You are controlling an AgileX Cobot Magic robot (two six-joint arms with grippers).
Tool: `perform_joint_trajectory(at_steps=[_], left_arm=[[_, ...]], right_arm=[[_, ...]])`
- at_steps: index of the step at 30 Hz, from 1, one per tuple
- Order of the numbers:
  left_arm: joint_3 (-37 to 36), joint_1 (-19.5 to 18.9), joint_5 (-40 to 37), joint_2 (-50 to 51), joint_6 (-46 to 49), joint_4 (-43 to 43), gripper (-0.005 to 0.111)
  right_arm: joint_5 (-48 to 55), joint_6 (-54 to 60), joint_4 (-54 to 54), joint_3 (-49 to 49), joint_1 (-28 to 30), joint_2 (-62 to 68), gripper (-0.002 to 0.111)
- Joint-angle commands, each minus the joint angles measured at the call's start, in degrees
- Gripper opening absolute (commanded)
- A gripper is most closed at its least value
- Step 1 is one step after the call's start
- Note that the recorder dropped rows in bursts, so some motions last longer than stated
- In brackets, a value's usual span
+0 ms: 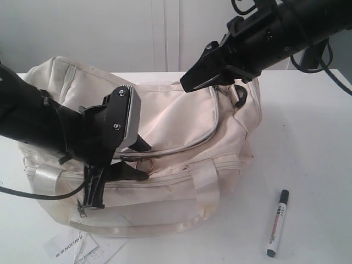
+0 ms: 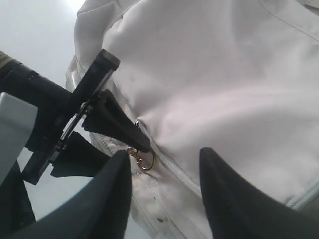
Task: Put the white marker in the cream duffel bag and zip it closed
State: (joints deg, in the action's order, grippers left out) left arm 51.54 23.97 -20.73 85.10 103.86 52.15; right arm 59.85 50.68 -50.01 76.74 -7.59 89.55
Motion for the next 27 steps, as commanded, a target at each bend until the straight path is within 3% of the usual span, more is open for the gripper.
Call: perform_joint_trajectory(at_steps=[1, 5, 12, 16, 19, 25, 27], left_arm=[[0.1, 0.2, 5.2, 0.3, -0.6, 0.1, 0.059], [0.1, 0.2, 5.2, 0.3, -0.6, 0.1, 0.059], [0.1, 0.2, -2.9, 0.3, 0.0, -4.4, 0.059], [0.1, 0.2, -1.2, 0.3, 0.0, -5.7, 0.054], [0.1, 0.2, -0.3, 0.3, 0.0, -5.7, 0.043], [0.1, 0.2, 2.1, 0.3, -0.3, -6.0, 0.000], [0.1, 0.2, 3.8, 0.3, -0.7, -6.0, 0.000]], right_arm=[[-0.1, 0.7, -0.3, -0.3, 0.0, 0.0, 0.042], [-0.1, 0.7, -0.3, -0.3, 0.0, 0.0, 0.042], [-0.1, 0.7, -0.3, -0.3, 0.0, 0.0, 0.042], [-0.1, 0.7, -0.3, -0.3, 0.0, 0.0, 0.042], [-0.1, 0.7, -0.3, -0.3, 0.0, 0.0, 0.042], [-0.1, 0.7, -0.3, -0.3, 0.0, 0.0, 0.042], [-0.1, 0.7, -0.3, -0.3, 0.0, 0.0, 0.042]])
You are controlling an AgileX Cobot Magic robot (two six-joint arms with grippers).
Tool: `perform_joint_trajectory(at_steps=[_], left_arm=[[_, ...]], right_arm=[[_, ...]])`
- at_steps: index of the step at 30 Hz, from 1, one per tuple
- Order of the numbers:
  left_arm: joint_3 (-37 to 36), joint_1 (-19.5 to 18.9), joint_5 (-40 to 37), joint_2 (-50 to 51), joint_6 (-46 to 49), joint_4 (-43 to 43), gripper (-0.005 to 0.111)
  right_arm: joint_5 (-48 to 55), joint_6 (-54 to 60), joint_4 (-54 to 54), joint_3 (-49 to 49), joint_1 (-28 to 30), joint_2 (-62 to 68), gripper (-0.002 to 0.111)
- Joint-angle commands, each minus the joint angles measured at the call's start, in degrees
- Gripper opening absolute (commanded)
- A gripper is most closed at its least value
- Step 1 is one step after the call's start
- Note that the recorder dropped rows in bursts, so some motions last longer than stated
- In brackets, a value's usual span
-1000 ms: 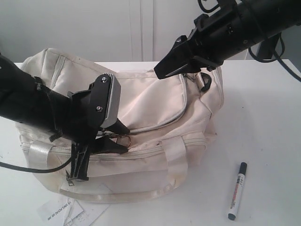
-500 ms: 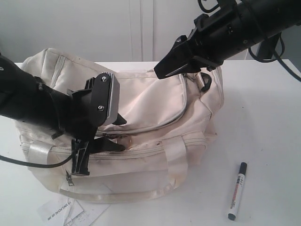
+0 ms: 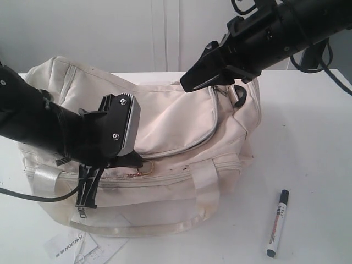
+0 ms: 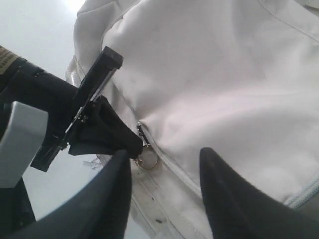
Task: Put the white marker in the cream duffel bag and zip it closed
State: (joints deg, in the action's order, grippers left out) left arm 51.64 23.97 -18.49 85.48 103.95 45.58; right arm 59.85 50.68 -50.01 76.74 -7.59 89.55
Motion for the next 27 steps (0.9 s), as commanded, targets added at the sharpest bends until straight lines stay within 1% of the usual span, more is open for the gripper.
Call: perform_joint_trajectory(at_steps=[1, 3, 6, 7, 8, 9, 12, 15, 18, 19, 21, 24, 25, 27], left_arm=[[0.0, 0.2, 2.2, -0.2, -1.3, 0.5, 0.000], [0.0, 0.2, 2.6, -1.0, -2.4, 0.5, 0.000], [0.0, 0.2, 0.8, -2.5, -4.9, 0.5, 0.000], [0.0, 0.2, -0.3, -3.0, -7.0, 0.5, 0.000], [0.0, 0.1, -1.1, -3.3, -11.1, 0.5, 0.000], [0.0, 0.1, -1.1, -3.4, -16.0, 0.5, 0.000], [0.0, 0.1, -2.5, -3.5, -36.4, -0.2, 0.000], [0.5, 0.1, -7.2, -3.5, -54.0, -3.9, 0.000], [1.2, 0.1, -10.9, -3.5, -72.3, -10.1, 0.001], [1.5, 0.1, -12.0, -3.5, -75.7, -11.8, 0.006], [2.6, -0.8, -15.8, -3.5, -80.0, -14.6, 0.021], [4.7, -4.8, -20.8, -4.2, -80.2, -14.8, 0.045], [5.4, -6.3, -21.5, -4.6, -80.2, -14.8, 0.049], [6.6, -10.5, -22.9, -6.1, -79.9, -14.8, 0.046]], right_arm=[[-0.1, 0.7, -0.3, -0.3, 0.0, 0.0, 0.042], [-0.1, 0.7, -0.3, -0.3, 0.0, 0.0, 0.042], [-0.2, 0.7, 0.2, -0.3, 0.0, 0.0, 0.042], [-0.2, 0.4, 0.6, -0.3, 0.0, 0.0, 0.042], [0.0, -0.2, 0.9, -0.3, 0.0, 0.0, 0.042], [0.4, -1.3, 1.2, -0.3, 0.0, 0.0, 0.042], [2.8, -3.3, 1.1, -0.2, 0.0, 0.0, 0.042], [4.4, -5.9, 3.4, -0.1, 0.0, 0.0, 0.040], [4.7, -10.6, 8.0, -0.1, 0.0, 0.0, 0.035], [5.6, -11.3, 8.5, -0.1, 0.0, 0.0, 0.034], [8.8, -13.3, 8.4, -0.1, 0.0, 0.0, 0.033], [10.1, -16.7, 8.6, -0.1, -1.4, 0.0, 0.035], [10.1, -17.3, 8.6, -0.2, -2.0, 0.0, 0.037], [10.1, -17.6, 8.6, -0.2, -4.2, 0.0, 0.041]])
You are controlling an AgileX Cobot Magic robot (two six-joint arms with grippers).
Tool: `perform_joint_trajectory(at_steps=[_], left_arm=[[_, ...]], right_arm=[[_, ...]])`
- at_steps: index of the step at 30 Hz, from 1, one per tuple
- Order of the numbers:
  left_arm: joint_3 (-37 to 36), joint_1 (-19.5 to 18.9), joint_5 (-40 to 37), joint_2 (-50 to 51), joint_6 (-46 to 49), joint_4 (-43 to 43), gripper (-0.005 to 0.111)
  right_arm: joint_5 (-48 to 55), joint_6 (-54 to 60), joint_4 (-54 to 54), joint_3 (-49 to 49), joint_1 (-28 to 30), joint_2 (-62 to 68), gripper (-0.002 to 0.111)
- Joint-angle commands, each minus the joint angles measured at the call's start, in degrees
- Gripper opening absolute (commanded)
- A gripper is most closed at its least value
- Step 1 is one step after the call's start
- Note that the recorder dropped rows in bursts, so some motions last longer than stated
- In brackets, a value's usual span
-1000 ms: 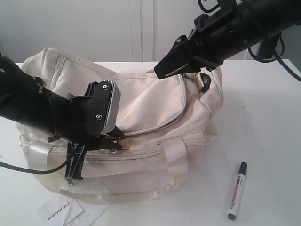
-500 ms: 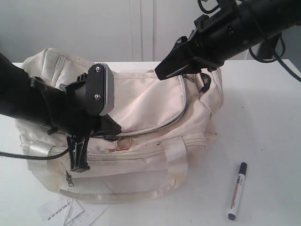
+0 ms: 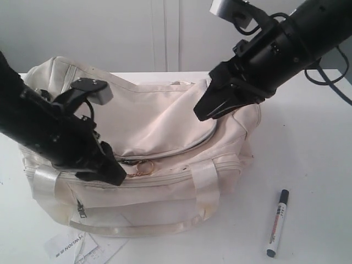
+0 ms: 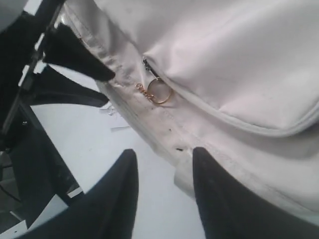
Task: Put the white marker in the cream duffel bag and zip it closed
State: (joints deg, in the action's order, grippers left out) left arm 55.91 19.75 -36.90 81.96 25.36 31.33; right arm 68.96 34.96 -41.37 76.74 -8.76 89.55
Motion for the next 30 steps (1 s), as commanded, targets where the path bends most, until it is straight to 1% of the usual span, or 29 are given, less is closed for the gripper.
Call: perform_joint_trajectory(at_steps=[1, 3, 4, 7, 9, 12, 13, 15, 17, 19, 21, 23, 25, 26, 27, 28, 29, 30], left_arm=[[2.7, -8.0, -5.1, -3.4, -1.2, -0.6, 0.042], [2.9, -12.3, -6.7, -5.0, -1.1, -0.6, 0.036], [2.9, -14.0, -7.5, -5.5, -0.8, -0.6, 0.034], [2.9, -18.8, -10.6, -6.3, 1.3, -0.8, 0.034], [2.7, -20.3, -10.2, -6.4, 1.5, -0.9, 0.033], [2.7, -20.6, -10.2, -6.4, 2.4, 0.0, 0.033], [2.7, -20.4, -10.8, -6.4, 3.7, 1.0, 0.032], [2.7, -19.3, -12.6, -6.4, 9.8, 3.5, 0.030], [2.7, -17.2, -15.2, -6.4, 19.5, 6.0, 0.030], [2.7, -14.3, -16.5, -6.4, 29.1, 7.8, 0.031], [2.7, -11.3, -16.7, -6.4, 36.6, 9.0, 0.036], [2.7, -8.6, -16.1, -6.3, 45.8, 9.3, 0.043], [2.7, -6.2, -15.2, -5.4, 56.8, 9.3, 0.050], [2.7, -5.2, -13.9, -4.9, 59.4, 9.6, 0.052], [2.7, -4.4, -12.3, -4.1, 58.5, 10.7, 0.053], [2.7, -3.8, -10.1, -3.2, 54.4, 12.3, 0.052], [2.7, -3.6, -7.9, -2.5, 48.3, 14.8, 0.052], [2.7, -3.4, -5.4, -1.7, 37.0, 17.7, 0.052]], right_arm=[[1.0, -2.0, 0.0, -0.2, -4.1, 0.0, 0.043], [-0.2, -2.8, 0.0, -0.2, -6.9, 0.0, 0.047], [-0.8, -3.3, 0.0, -0.2, -8.0, 0.2, 0.049], [-2.3, -7.2, 0.1, -0.2, -11.3, 1.1, 0.054], [-2.7, -8.3, 0.1, -0.2, -13.1, 2.1, 0.054], [-6.8, -9.8, 2.6, -0.2, -15.2, 3.2, 0.054], [-8.4, -10.5, 3.9, -0.2, -15.6, 3.3, 0.054], [-11.2, -9.6, 7.5, 0.0, -16.4, 3.6, 0.054], [-11.0, -4.2, 10.8, 1.0, -16.5, 3.7, 0.054], [-10.2, 2.9, 14.4, 2.6, -16.5, 3.8, 0.054], [-9.9, 10.6, 17.8, 3.5, -16.5, 3.8, 0.054], [-9.7, 17.7, 19.3, 3.8, -16.5, 3.8, 0.054], [-9.9, 25.7, 19.8, 3.8, -16.5, 4.0, 0.054], [-10.1, 27.4, 20.2, 3.8, -16.5, 4.0, 0.054], [-10.1, 28.6, 20.6, 3.8, -16.5, 4.3, 0.054], [-10.1, 29.3, 20.7, 3.8, -16.5, 4.5, 0.054], [-10.1, 29.3, 21.0, 3.8, -16.5, 4.8, 0.054], [-10.3, 28.8, 21.9, 3.8, -16.5, 4.9, 0.054]])
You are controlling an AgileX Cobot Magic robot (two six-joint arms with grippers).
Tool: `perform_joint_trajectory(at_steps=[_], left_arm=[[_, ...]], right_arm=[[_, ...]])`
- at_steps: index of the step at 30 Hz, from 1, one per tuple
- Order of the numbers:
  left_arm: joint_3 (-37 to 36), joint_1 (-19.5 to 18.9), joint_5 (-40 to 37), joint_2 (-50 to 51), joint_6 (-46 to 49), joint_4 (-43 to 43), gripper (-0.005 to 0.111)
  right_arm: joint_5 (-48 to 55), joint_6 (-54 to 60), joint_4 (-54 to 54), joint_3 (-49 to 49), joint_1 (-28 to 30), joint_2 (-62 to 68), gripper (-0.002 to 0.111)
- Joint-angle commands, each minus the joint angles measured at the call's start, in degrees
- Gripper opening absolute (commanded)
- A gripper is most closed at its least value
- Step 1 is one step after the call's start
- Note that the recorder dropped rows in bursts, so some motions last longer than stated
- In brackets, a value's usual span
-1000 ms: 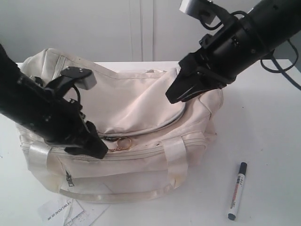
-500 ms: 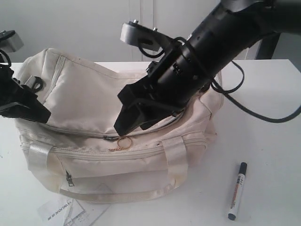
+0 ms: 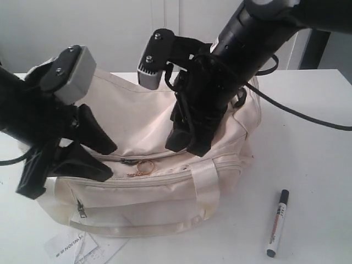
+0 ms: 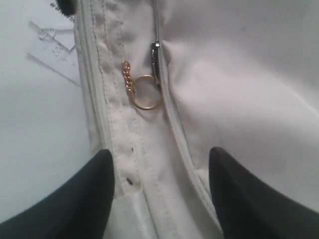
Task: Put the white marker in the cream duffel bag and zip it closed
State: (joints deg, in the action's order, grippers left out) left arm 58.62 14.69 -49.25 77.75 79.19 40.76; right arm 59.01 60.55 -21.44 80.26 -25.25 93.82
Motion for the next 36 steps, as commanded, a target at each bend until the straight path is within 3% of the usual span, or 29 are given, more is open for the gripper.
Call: perform_joint_trajectory(at_steps=[1, 6, 10, 15, 23, 30, 36], left_arm=[[0.0, 1.7, 8.1, 3.0, -23.7, 9.9, 0.052], [0.0, 2.0, 5.9, 4.5, -38.1, 6.4, 0.057], [1.9, 2.6, 0.9, 5.6, -50.3, 1.8, 0.058], [5.6, 7.4, 0.1, 6.9, -63.0, -10.1, 0.058], [6.8, 11.9, 7.7, 10.3, -71.4, -10.0, 0.058], [6.8, 11.6, 9.2, 11.5, -75.0, -9.9, 0.058], [6.8, 8.9, 10.0, 11.5, -79.2, -9.5, 0.058]], right_arm=[[-0.6, 1.3, 3.4, 0.3, 0.1, 0.6, 0.054], [-2.2, -13.1, 11.4, 0.3, 1.2, 0.2, 0.054], [0.0, -13.3, 10.2, 0.3, 1.4, 0.2, 0.054], [-1.7, -13.0, 8.8, 0.3, 1.4, 0.2, 0.054], [-1.1, -13.0, 8.9, 0.3, 1.4, 0.2, 0.054], [-0.9, -12.7, 9.7, 0.3, 2.2, 0.2, 0.054], [-0.9, -12.7, 9.2, 0.3, 4.2, 0.2, 0.054]])
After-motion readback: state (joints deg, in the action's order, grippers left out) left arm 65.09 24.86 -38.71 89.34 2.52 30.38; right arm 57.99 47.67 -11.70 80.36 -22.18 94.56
